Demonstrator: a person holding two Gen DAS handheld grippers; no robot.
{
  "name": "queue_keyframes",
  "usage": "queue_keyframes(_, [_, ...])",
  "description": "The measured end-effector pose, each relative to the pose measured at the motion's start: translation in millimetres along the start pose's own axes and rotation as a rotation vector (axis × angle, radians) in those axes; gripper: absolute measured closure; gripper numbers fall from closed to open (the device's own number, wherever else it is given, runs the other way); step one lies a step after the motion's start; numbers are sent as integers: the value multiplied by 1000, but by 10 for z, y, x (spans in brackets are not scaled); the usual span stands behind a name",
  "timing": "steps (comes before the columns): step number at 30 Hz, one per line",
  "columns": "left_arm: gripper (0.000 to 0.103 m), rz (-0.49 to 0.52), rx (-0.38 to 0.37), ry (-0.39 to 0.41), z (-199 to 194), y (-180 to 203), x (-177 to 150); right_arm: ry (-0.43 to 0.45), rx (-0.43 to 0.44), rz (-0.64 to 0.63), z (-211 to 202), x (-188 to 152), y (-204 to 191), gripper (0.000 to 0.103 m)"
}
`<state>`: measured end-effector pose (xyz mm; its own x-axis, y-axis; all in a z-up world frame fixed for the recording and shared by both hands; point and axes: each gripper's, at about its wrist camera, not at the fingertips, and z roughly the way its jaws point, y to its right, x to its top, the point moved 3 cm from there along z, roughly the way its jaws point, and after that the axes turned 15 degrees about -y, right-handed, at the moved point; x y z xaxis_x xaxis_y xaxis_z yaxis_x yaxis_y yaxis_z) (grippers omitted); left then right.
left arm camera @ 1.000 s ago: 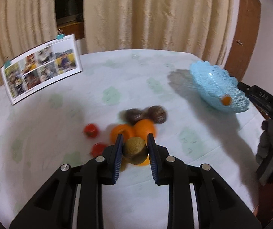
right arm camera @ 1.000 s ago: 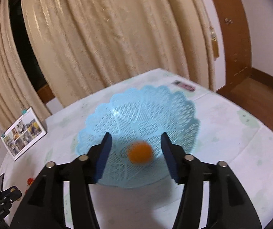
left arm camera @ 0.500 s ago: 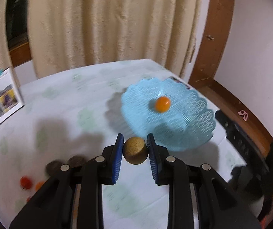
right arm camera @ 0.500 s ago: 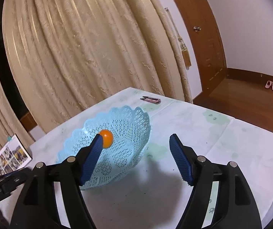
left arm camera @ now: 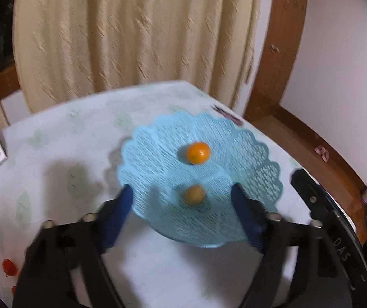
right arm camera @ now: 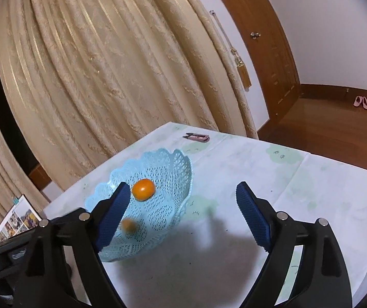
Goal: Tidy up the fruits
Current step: 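Lower the small brown fruit into the basket and open the left gripper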
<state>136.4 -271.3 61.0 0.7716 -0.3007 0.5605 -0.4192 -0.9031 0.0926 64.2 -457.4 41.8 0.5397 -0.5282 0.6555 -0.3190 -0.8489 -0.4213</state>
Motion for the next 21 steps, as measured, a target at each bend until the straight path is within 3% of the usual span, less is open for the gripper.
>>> queue_keyframes(3, [14,-7,14,24,-63,-83,9,21,1,25,-31,6,40,12])
queue_keyframes(10, [14,-17,96,90,-255,-308,-69,116,-35,50,-148,13,100,8])
queue_keyframes(15, [14,-80,100,105,-407,-655,-161,159,-52,7,-196,0,42,6])
queue_keyframes(21, [14,-166,181,109,-647,-1170,-322,141,-40,-30,-175,-7,-17,6])
